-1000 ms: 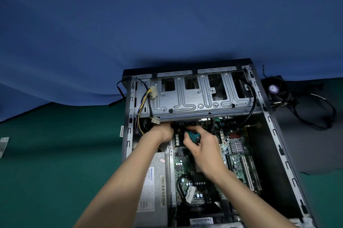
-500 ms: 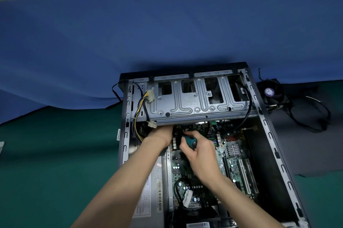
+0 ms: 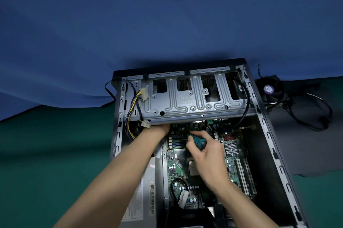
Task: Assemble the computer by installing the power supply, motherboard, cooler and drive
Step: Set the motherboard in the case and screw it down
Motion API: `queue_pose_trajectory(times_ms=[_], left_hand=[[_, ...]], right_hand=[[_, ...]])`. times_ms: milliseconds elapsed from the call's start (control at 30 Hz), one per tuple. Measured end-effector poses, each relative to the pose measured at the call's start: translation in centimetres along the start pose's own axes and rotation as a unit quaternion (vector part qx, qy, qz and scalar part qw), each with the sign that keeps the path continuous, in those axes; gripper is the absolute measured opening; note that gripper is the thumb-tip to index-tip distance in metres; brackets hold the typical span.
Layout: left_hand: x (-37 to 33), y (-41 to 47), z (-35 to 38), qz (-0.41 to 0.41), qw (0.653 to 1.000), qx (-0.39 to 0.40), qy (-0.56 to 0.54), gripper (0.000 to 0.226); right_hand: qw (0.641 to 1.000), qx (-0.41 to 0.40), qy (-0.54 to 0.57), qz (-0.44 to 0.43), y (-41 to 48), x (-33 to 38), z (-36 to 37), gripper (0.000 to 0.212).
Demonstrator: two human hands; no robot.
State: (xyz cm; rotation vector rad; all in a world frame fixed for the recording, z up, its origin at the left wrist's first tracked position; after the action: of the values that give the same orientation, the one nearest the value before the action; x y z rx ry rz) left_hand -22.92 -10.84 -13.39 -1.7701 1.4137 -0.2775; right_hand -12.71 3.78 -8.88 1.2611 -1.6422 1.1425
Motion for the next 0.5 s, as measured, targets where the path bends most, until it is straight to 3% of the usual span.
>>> queue_pose_trajectory(times_ms=[267,500], left_hand=[[0.6,1.0,0.4,-0.036,0.999,0.035,0.004,0.052],[0.8,1.5,0.4,-0.019,0.999,0.015,0.021,0.049]], right_hand=[[1.0,-0.007,-0.005,-0.001,0.0,-0.3,0.0,0.01],[1.0,-0.003,0.003,0.003,0.0,-0.4,0.1,0.008]])
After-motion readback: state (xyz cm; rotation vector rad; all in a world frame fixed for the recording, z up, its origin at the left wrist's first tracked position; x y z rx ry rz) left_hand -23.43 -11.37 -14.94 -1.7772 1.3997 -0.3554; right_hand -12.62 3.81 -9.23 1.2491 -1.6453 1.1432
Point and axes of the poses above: each hand's wrist, its own y-axis towards the middle knuckle, its own z-axis out of the palm, x = y × z, the point moved 5 cm from there along y, towards the middle knuckle, and after that the axes turned 3 degrees about x, right-handed, at the moved point
